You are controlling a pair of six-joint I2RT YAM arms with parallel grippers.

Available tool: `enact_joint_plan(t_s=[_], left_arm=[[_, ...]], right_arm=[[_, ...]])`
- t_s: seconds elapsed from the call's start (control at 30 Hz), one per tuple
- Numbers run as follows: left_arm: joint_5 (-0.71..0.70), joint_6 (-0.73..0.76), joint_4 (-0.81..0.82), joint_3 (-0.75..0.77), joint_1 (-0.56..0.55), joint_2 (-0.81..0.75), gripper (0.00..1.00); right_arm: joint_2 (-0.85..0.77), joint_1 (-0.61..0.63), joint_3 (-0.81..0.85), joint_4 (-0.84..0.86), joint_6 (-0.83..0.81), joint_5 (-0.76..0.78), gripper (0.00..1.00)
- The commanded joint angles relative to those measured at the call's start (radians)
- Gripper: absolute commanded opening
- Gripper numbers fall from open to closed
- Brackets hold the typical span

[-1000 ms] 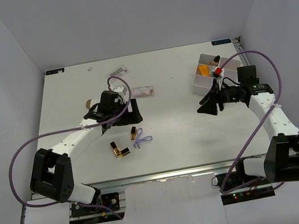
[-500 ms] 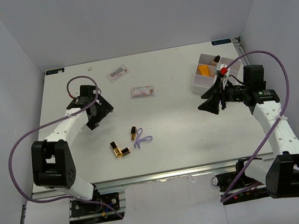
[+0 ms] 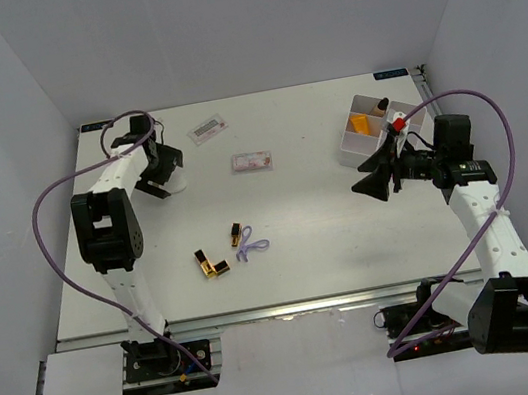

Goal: Organize the makeup

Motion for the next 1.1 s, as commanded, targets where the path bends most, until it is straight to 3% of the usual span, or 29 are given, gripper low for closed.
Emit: enact_joint_plan(t_s=[0.0,0.83,0.97,1.07], left_arm=[[-0.017,-0.063,-0.121,0.090,0.016,0.035,0.98],[-0.033,-0.032,-0.268,0.386,0.066,0.297,0.98],[-0.035,-0.004,-0.287,0.437,0.066,0.324,0.88],[-0.013,0.039,-0.260,0.430,0.066,0.329,0.69]], right_arm=[[-0.016,-0.008,-0.005,0.029,0.013,0.000,0.70],[-0.001,-0.014,-0.009,0.036,0.016,0.016,0.70],[-0.002,-0.016,-0.010,0.039,0.019,0.016,0.70],[-0.007,-0.018,-0.010,0.039,0.021,0.014,0.70]])
